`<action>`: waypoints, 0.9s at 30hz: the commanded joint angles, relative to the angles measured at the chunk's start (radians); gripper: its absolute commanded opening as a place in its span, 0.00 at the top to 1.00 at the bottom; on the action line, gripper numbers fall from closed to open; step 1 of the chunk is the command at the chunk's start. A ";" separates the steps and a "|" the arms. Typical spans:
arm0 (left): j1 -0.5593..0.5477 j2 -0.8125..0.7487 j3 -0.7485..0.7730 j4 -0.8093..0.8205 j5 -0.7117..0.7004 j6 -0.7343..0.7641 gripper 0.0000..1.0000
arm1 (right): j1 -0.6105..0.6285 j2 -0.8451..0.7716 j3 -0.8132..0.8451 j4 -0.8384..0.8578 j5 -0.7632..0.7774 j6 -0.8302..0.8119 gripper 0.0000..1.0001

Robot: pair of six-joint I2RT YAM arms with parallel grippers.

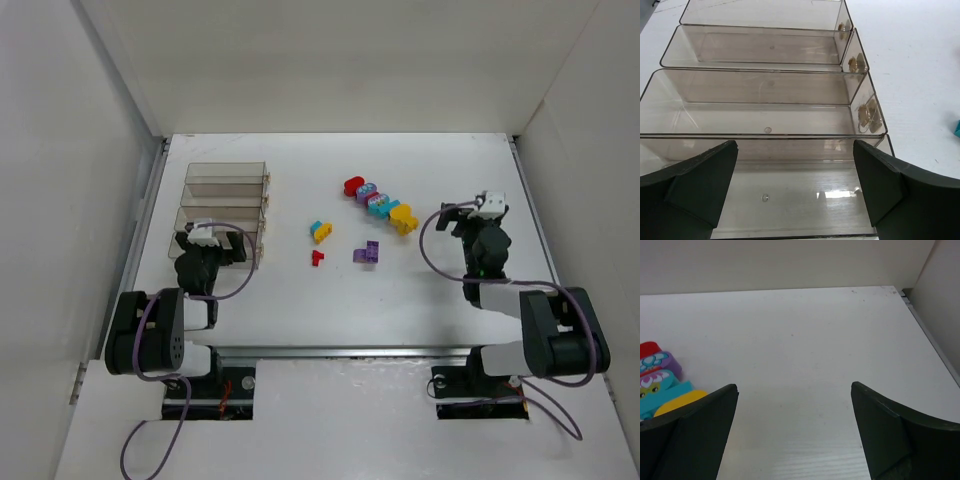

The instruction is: Sort the legos into containers by color

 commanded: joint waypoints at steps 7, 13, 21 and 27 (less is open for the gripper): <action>-0.092 -0.044 0.005 0.254 -0.143 0.052 0.00 | 0.027 -0.084 0.604 -0.580 0.033 -0.162 0.00; -0.092 -0.360 0.253 -0.343 0.056 0.273 0.00 | 0.145 0.000 0.924 -0.759 0.238 -0.505 0.00; -0.103 -0.406 0.649 -0.809 -0.065 0.573 0.00 | 0.389 0.161 1.227 -0.967 0.356 -0.566 0.00; -0.133 -0.360 0.838 -1.133 0.059 0.572 0.00 | 0.435 0.273 1.349 -1.325 0.059 -0.316 0.00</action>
